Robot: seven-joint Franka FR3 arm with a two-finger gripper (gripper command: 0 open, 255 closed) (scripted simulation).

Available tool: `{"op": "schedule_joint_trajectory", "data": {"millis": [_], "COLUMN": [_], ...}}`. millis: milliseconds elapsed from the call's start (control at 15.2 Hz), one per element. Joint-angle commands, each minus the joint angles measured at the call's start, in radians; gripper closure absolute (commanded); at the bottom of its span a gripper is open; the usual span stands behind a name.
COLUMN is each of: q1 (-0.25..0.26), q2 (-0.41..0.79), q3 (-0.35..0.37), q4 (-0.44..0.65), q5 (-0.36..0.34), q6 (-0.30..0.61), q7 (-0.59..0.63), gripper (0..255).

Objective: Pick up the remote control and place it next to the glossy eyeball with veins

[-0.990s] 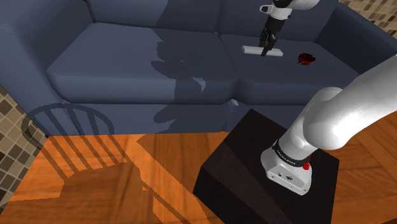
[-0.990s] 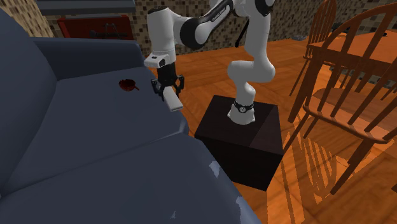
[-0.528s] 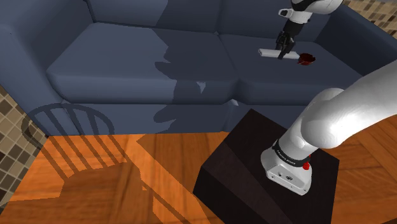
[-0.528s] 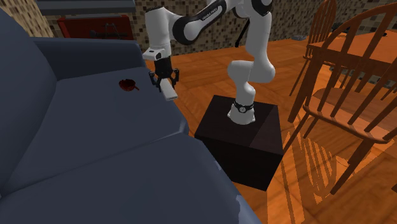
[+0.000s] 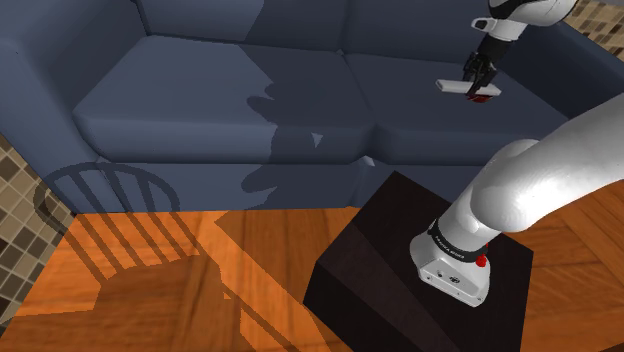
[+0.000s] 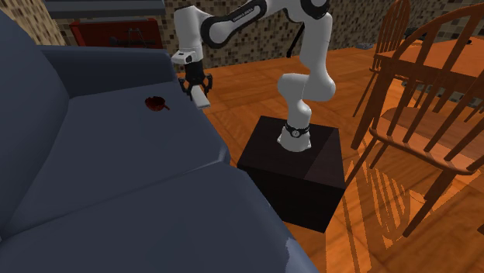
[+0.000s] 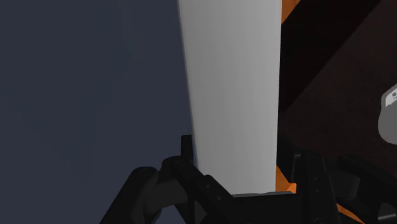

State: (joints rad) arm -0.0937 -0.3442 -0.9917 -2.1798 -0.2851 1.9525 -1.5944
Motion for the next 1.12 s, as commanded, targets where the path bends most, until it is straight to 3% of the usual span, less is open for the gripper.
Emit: {"op": "schedule_joint_trajectory", "data": {"millis": [0,264,462,858,1056], "q1": [-0.005,0.015,0.064,0.123,0.177], "q2": [0.011,0.067,0.141,0.202,0.252], "q3": [-0.044,-0.167,-0.3,-0.393,-0.464], "q4": [0.017,0.079,0.137,0.097,0.07], "q5": [0.0,0.032,0.093,0.147,0.198], "q6": [0.001,0.001,0.004,0.076,0.12], "q7": [-0.053,-0.179,-0.297,-0.347,-0.386], "gripper": [255,255,255,255,255]}}
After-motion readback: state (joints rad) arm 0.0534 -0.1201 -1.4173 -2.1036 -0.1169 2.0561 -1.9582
